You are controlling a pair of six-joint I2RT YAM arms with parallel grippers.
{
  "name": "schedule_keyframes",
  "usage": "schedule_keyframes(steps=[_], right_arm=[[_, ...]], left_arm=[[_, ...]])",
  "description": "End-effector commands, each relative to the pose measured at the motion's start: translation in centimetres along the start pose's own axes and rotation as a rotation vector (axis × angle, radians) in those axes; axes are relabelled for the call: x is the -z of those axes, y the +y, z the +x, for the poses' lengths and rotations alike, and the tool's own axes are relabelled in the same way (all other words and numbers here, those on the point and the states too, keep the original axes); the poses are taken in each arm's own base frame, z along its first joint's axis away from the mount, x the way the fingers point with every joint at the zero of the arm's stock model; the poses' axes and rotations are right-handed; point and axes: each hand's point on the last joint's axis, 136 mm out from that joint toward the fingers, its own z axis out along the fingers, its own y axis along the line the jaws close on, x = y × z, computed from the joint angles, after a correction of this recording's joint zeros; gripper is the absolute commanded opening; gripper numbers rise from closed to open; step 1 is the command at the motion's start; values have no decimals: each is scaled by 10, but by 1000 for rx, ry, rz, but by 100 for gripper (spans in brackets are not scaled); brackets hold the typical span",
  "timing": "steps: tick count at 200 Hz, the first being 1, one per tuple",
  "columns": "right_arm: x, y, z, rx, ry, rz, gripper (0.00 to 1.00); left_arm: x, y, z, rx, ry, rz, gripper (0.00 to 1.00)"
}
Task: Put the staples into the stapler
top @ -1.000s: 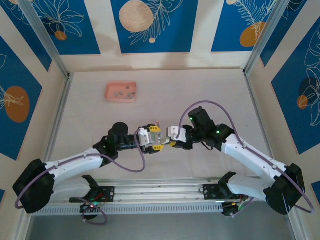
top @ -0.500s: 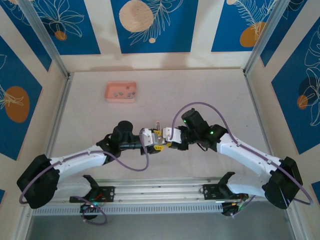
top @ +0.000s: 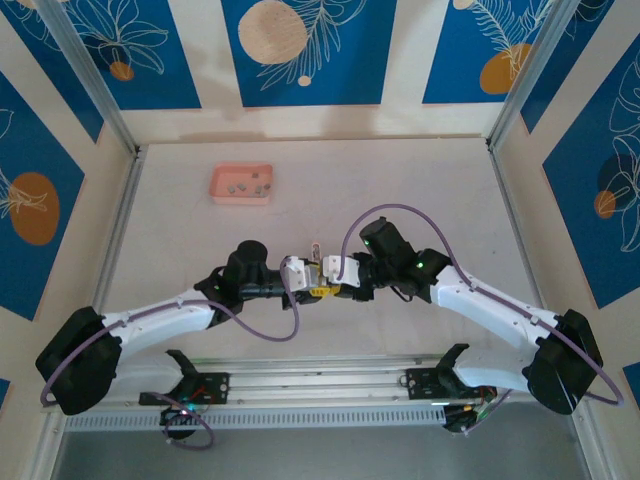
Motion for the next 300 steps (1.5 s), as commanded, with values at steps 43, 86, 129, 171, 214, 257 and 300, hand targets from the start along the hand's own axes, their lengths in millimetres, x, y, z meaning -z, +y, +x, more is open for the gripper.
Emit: schedule_keyframes(steps=[43, 86, 129, 171, 214, 257, 300], right_arm=[[15, -7, -17, -76, -115, 18, 17], [32, -11, -18, -271, -209, 51, 43], [42, -22, -24, -679, -363, 41, 52], [33, -27, -9, -1082, -281, -28, 52], [17, -24, -2, -1213, -222, -110, 49], [4, -29, 19, -1294, -173, -80, 44], [-9, -32, 33, -1351, -161, -70, 42]], left_arm=[[3, 5, -13, -47, -32, -36, 16], [9, 18, -9, -71, -3, -124, 14], [12, 23, -4, -95, 14, -169, 14], [12, 23, -7, -105, 4, -167, 14], [11, 21, -12, -109, -22, -155, 15], [12, 21, -21, -107, -66, -152, 15], [11, 18, -31, -88, -129, -132, 16]])
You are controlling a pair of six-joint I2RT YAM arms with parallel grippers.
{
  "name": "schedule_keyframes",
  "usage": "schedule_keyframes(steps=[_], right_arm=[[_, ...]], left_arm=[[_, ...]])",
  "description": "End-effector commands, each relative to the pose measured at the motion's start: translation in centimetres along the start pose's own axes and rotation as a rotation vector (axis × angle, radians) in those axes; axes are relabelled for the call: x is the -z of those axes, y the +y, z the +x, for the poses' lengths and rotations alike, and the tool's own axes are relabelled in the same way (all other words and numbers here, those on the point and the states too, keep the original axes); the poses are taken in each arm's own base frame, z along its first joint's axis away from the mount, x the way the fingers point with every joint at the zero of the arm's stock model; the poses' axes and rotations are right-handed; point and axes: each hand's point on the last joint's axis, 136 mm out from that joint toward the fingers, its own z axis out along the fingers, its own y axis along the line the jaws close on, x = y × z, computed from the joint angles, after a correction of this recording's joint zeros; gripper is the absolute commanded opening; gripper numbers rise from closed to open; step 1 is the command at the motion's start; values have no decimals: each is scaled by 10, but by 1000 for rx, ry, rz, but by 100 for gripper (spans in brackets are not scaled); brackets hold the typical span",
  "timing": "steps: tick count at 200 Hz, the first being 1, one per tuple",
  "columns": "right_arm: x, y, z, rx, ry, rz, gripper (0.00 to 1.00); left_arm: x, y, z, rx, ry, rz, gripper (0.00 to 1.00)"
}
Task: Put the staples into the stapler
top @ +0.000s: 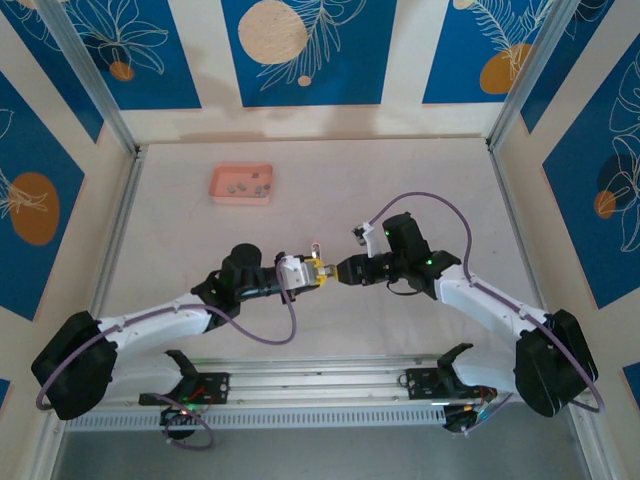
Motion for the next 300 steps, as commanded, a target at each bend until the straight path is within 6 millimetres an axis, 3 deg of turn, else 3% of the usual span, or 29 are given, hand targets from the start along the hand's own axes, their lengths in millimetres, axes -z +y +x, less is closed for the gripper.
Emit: schedule_keyframes(steps=[1, 121, 188, 225, 270, 300], right_arm=[[-7, -7, 0, -44, -1, 0, 42], [-39, 10, -2, 11, 21, -65, 43], [-32, 14, 1, 102, -30, -20, 47], [-17, 5, 2, 170, -112, 48, 48], [12, 14, -1, 455, -222, 74, 56], [17, 36, 10, 876, -233, 10, 58]], left_arm=[[4, -3, -26, -4, -117, 28, 16], [3, 9, -40, 6, -175, -24, 17], [7, 27, -35, 8, -126, -130, 17], [10, 34, -29, 11, -96, -181, 16], [12, 35, -27, 18, -74, -189, 17], [10, 24, -30, 20, -106, -124, 18]])
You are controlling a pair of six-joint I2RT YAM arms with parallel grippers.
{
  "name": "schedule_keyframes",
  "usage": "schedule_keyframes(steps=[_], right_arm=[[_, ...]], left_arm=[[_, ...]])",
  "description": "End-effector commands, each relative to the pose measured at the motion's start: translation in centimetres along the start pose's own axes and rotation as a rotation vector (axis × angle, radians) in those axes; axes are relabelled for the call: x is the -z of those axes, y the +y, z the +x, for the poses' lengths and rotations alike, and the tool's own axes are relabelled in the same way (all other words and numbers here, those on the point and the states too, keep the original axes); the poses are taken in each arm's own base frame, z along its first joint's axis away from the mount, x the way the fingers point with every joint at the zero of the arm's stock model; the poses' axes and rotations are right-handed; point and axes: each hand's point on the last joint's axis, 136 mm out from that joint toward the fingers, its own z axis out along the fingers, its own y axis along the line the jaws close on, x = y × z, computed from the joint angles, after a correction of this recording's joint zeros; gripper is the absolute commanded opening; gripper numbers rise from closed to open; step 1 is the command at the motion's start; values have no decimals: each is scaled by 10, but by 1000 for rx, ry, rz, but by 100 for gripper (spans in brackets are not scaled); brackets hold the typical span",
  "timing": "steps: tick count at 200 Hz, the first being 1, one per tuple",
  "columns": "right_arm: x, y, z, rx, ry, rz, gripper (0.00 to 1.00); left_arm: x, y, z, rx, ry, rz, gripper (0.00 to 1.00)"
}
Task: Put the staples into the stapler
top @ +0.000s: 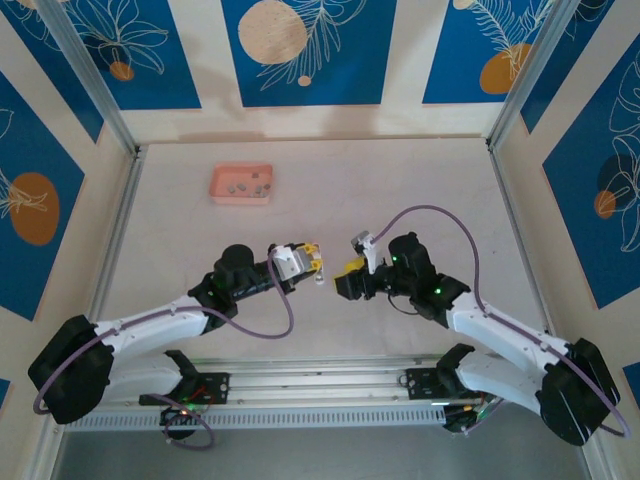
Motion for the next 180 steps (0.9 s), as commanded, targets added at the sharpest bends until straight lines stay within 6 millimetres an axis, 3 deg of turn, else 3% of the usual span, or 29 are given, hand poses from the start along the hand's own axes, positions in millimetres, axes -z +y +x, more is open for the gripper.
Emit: schedule_keyframes(steps=[1, 22, 56, 138, 180], right_arm=[[4, 17, -1, 403, -42, -66, 58], [3, 24, 0, 652, -51, -86, 59], [-3, 29, -8, 775, -28, -147, 61], [-16, 46, -22, 765, -101, -301, 61], [-18, 51, -22, 733, -107, -383, 49]], left_arm=[[2, -7, -16, -12, -59, 49, 18], [2, -19, -21, -12, -92, 118, 19], [3, -30, -29, -4, -146, 187, 19], [4, -42, -38, 16, -187, 273, 20], [3, -45, -47, 41, -241, 306, 20]])
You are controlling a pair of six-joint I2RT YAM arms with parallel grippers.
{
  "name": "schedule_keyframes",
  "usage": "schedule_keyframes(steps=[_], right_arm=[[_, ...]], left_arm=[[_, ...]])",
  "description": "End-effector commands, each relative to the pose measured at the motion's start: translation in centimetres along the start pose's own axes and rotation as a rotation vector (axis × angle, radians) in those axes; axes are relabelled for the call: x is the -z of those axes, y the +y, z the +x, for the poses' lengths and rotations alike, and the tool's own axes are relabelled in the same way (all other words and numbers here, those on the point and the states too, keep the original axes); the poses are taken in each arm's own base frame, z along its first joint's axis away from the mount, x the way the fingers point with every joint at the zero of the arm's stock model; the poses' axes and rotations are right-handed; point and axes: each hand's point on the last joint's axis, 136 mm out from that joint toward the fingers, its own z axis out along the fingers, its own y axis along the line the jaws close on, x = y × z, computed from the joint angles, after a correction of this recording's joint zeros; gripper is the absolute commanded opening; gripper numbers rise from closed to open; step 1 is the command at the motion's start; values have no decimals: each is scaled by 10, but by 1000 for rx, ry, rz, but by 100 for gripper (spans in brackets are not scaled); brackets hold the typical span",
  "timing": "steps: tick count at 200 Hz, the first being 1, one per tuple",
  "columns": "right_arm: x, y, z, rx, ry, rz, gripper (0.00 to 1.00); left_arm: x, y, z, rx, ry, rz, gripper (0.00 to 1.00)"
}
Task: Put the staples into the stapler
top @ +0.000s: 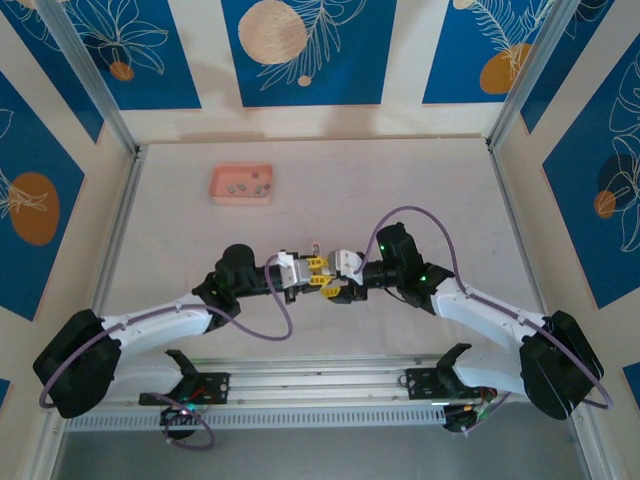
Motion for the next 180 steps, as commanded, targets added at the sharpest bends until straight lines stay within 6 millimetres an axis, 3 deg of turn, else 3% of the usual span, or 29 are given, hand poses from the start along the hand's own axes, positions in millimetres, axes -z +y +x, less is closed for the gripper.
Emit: schedule_keyframes(steps=[1, 37, 52, 95, 120, 139, 180], right_arm=[[1, 1, -21, 34, -79, -54, 49], [3, -1, -22, 35, -86, -52, 29], [5, -3, -19, 25, -79, -37, 26], [12, -18, -4, -148, -24, 67, 24], [13, -33, 21, -393, 52, 183, 21], [17, -53, 45, -652, 116, 341, 15], [30, -77, 99, -1108, 341, 646, 16]], left_arm=[[-2, -4, -23, -4, -92, 46, 20], [-3, -3, -25, 5, -112, 43, 21], [-2, -1, -24, 6, -108, 27, 23], [6, 25, -12, 9, -45, -155, 58], [19, 50, 3, 31, 27, -334, 67], [31, 68, 15, 56, 83, -469, 69], [61, 99, 50, 131, 218, -734, 73]])
